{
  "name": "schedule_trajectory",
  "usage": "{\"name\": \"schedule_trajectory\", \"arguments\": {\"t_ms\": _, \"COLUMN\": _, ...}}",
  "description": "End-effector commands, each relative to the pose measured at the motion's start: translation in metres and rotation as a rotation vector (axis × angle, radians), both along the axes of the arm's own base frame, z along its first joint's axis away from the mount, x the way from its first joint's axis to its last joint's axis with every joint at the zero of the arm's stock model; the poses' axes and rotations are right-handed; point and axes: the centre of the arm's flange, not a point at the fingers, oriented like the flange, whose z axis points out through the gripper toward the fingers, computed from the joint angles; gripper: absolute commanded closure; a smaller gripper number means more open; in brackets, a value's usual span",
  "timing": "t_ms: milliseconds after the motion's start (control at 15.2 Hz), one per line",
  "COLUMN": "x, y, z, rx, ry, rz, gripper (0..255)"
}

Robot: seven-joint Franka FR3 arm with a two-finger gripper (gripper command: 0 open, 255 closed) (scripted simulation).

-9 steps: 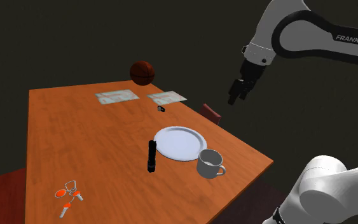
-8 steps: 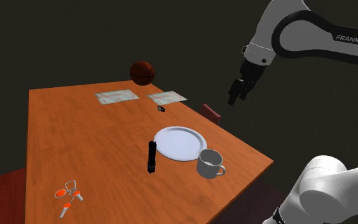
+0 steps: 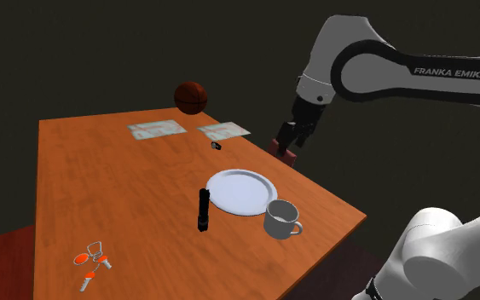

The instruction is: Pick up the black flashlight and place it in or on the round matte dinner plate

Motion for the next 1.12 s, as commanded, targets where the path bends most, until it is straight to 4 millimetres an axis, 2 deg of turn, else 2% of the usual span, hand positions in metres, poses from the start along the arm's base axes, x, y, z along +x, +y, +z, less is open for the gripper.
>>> {"name": "schedule_trajectory", "arguments": {"t_ms": 0, "x": 0.011, "y": 0.021, "z": -0.011, "rx": 0.005, "ry": -0.002, "rz": -0.004, "gripper": 0}}
{"name": "schedule_trajectory", "arguments": {"t_ms": 1056, "x": 0.101, "y": 0.183, "z": -0.105, "rx": 0.035, "ry": -0.005, "rz": -0.028, "gripper": 0}}
